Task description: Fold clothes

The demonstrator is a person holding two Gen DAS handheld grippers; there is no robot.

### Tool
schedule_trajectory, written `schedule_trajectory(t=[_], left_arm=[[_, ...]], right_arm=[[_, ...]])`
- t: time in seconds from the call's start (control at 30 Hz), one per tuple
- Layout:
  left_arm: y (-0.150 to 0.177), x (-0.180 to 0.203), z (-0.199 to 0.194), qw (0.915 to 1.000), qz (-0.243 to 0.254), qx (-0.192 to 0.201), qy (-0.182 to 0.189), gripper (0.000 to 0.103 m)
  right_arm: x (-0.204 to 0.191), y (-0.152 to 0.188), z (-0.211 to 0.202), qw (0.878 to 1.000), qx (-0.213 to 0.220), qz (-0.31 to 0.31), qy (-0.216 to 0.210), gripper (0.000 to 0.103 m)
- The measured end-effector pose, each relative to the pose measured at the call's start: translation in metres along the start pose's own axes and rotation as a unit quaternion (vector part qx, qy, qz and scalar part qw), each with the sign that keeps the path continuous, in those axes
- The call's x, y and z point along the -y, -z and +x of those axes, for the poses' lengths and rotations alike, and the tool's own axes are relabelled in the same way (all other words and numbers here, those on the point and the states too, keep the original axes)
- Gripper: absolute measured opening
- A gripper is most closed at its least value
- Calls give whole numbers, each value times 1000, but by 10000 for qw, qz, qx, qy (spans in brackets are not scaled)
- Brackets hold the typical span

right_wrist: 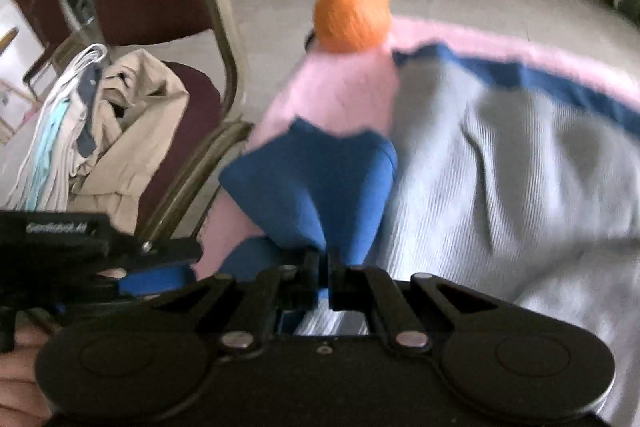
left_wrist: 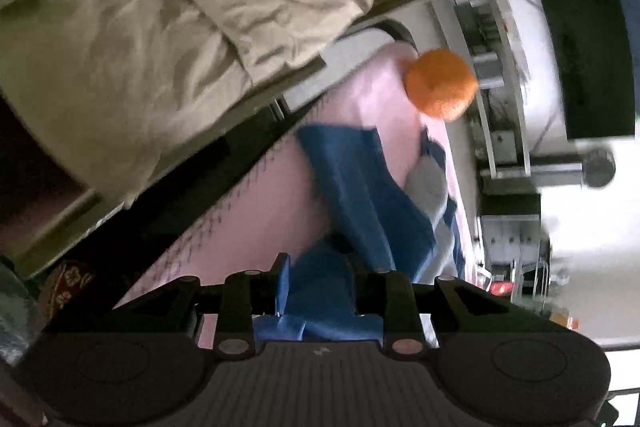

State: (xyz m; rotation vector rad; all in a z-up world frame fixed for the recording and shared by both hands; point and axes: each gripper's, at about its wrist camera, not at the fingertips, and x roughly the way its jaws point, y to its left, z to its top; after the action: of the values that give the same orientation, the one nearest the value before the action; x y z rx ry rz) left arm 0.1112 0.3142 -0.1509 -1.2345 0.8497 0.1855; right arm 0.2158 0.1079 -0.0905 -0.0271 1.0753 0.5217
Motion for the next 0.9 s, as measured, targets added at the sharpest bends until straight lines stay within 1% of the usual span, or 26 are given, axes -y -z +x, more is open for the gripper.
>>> schedule_trajectory(t=[0.07,0.17,0.4,0.5,0.63,0.7,0.8,0.9], left_arm=[[-6,0,9,9999,-59,-53,100,28],[-16,0,23,9995,-140,-140,254,31],[-38,-1,56,9970,-331,-340,612,31],[-44,-13,62,9950,-536,-614,570,29],[-49,-1,45,9952,228,-864,411,32],[-47,5,35,9941,747,-745,247,33],[-43,-1,42,9924,841,-861,263,33],[-43,-2,48,9934,720,-811,386,33]], right_arm=[[6,5,3,9996,-17,245,-156,4],[9,10,3,9992,9,309,-263,4],[14,13,5,9981,-28,409,-468,4],[18,13,6,9973,-41,466,-558,4],[25,10,3,9957,61,639,-668,4],[30,9,0,9932,162,832,-795,4],[35,9,-3,9892,245,1069,-974,4],[36,11,-1,9877,236,1157,-1022,4]])
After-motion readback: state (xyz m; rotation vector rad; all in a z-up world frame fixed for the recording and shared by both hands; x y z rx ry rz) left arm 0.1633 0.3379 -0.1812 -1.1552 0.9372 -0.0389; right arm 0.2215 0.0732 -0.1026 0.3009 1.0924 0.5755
